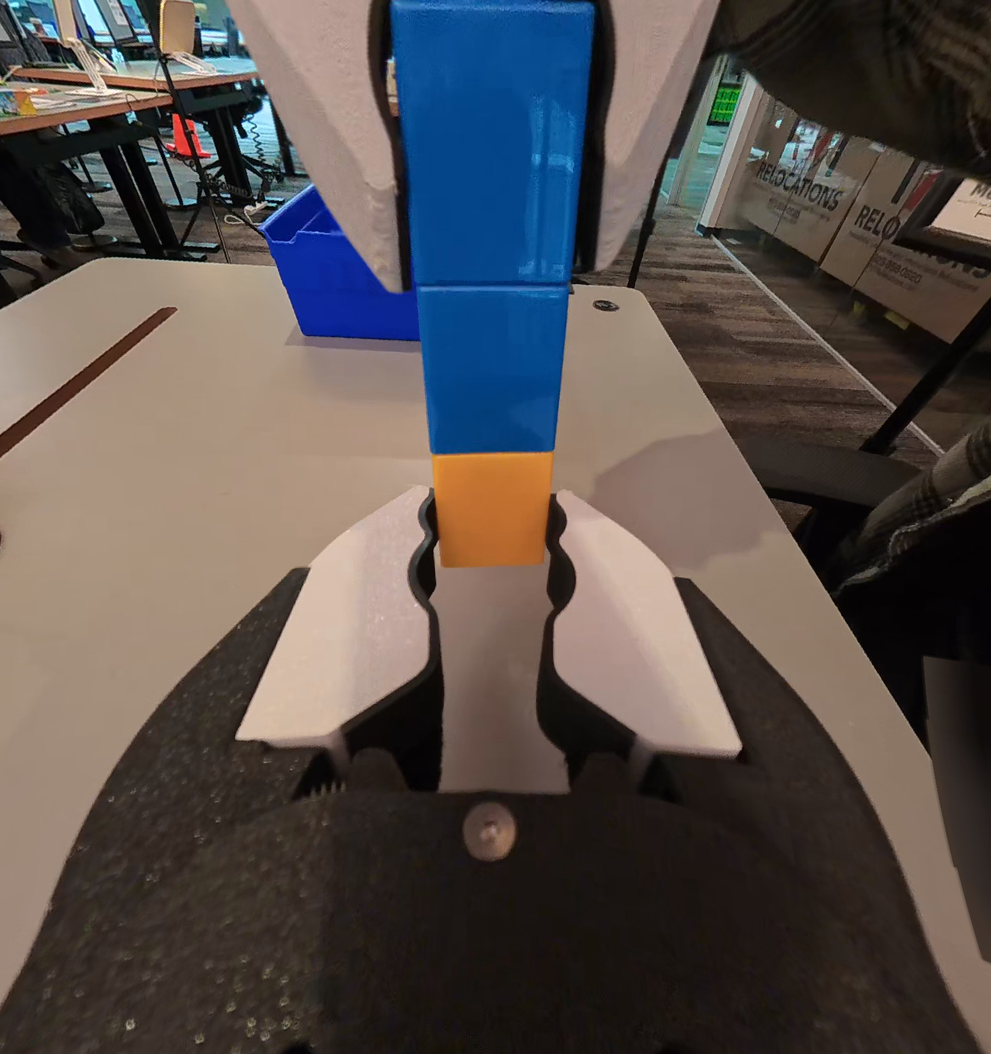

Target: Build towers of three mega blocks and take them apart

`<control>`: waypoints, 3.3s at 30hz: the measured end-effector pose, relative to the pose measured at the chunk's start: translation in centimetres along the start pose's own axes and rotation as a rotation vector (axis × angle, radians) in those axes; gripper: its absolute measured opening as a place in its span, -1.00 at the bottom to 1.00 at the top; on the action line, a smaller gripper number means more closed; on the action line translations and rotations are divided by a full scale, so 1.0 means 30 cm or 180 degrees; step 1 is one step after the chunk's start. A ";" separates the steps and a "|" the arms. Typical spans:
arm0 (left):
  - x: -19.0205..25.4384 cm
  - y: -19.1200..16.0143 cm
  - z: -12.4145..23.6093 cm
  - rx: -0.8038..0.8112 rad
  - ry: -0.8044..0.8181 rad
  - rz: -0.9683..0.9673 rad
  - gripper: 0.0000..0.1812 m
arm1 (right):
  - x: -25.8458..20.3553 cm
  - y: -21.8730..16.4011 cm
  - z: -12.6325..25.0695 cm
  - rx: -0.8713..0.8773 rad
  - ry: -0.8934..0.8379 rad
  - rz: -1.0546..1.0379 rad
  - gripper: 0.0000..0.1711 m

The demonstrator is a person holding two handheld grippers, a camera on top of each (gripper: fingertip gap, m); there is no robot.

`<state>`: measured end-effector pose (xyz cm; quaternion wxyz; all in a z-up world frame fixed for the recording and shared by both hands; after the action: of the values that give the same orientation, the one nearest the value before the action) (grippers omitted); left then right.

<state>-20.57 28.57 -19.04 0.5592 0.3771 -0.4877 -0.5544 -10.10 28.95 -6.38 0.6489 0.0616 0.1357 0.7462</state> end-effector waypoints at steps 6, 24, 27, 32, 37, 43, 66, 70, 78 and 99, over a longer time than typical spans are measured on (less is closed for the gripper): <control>0.010 0.022 0.001 0.0186 0.0040 0.0071 -0.53 | -0.013 -0.027 0.057 -0.0165 -0.0110 0.0045 -0.57; 0.029 0.050 0.081 0.0434 0.0148 0.0131 -0.35 | -0.061 -0.985 0.506 -0.0853 -0.0945 -0.0982 -0.57; 0.037 0.072 0.098 0.0480 0.0246 0.0117 -0.38 | -0.029 -1.139 0.450 -0.0907 -0.0828 -0.1028 -0.57; 0.055 0.099 0.097 0.0426 0.0362 0.0091 -0.38 | 0.036 -1.294 0.317 -0.0895 -0.0661 -0.0964 -0.57; 0.077 0.111 0.075 0.0314 0.0384 0.0063 -0.39 | 0.098 -1.366 0.196 -0.0868 -0.0515 -0.0885 -0.56; 0.089 0.114 0.056 0.0165 0.0415 0.0029 -0.39 | 0.140 -1.399 0.120 -0.0814 -0.0398 -0.0806 -0.56; 0.074 0.105 0.050 0.0093 0.0464 0.0048 -0.39 | 0.191 -1.408 0.043 -0.0967 -0.0266 -0.0580 -0.52; 0.072 0.106 0.053 0.0101 0.0457 0.0046 -0.38 | 0.177 -1.404 0.064 -0.0897 -0.0282 -0.0665 -0.36; 0.085 0.110 0.076 0.0149 0.0475 0.0013 -0.35 | 0.129 -1.369 0.190 -0.0885 -0.0663 -0.0851 0.06; 0.125 0.040 0.298 0.0429 0.0750 0.0028 -0.29 | -0.181 -0.944 0.305 0.1059 -0.2769 -0.2293 0.71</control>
<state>-29.23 26.05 -15.26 0.5884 0.4741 -0.4564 -0.4698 20.14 28.17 -5.18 0.8391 0.4131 -0.0154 0.3536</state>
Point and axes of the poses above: each gripper's, where its closed fingertips meet, z back along the fingers, y out of its top, x = y × z across the jaws, the point moved 9 cm from there along z, back along the fingers, and after that the axes turned 4 degrees about z, right-handed, at the moved point
